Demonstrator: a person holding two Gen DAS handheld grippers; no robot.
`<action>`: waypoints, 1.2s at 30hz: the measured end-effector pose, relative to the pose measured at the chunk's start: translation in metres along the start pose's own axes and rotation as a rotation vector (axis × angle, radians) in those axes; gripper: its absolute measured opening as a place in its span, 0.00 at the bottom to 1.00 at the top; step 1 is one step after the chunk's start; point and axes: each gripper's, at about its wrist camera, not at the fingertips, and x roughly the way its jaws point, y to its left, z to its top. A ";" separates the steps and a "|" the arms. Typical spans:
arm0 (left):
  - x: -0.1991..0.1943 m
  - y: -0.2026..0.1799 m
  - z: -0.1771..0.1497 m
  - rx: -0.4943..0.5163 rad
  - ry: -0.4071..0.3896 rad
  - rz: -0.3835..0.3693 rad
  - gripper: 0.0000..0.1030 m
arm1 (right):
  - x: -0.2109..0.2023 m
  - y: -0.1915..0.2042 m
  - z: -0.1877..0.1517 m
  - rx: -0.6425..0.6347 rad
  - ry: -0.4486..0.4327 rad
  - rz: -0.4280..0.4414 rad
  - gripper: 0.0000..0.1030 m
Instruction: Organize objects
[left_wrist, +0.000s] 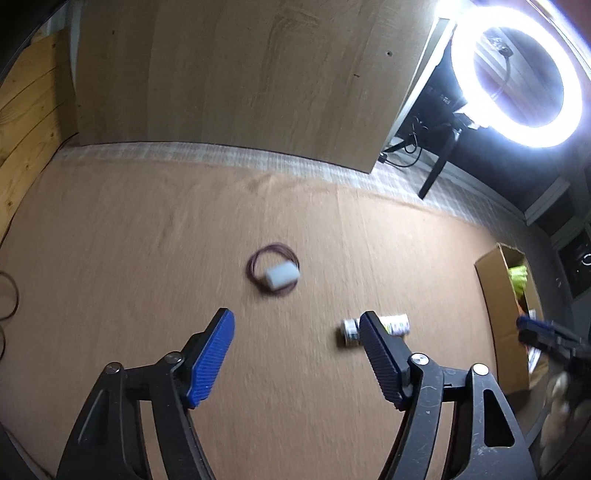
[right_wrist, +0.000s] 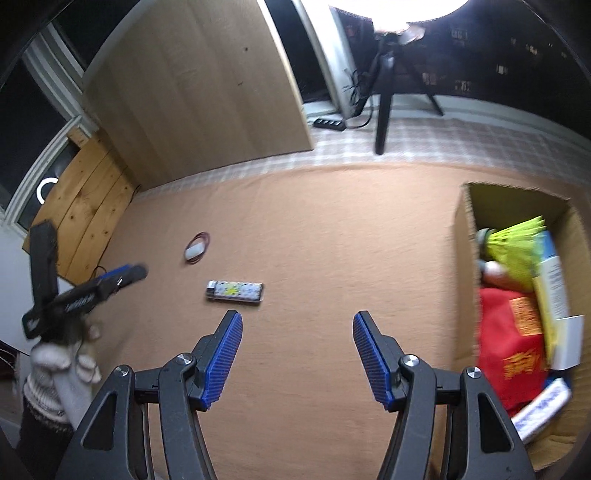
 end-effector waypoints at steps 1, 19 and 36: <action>0.004 0.002 0.004 -0.007 0.004 -0.009 0.63 | 0.003 0.002 0.000 0.002 0.006 0.004 0.57; 0.086 0.015 0.058 -0.063 0.093 -0.085 0.38 | 0.040 0.002 0.000 0.026 0.089 0.044 0.57; 0.103 0.010 0.056 -0.020 0.173 -0.089 0.20 | 0.053 0.006 0.001 0.035 0.109 0.038 0.57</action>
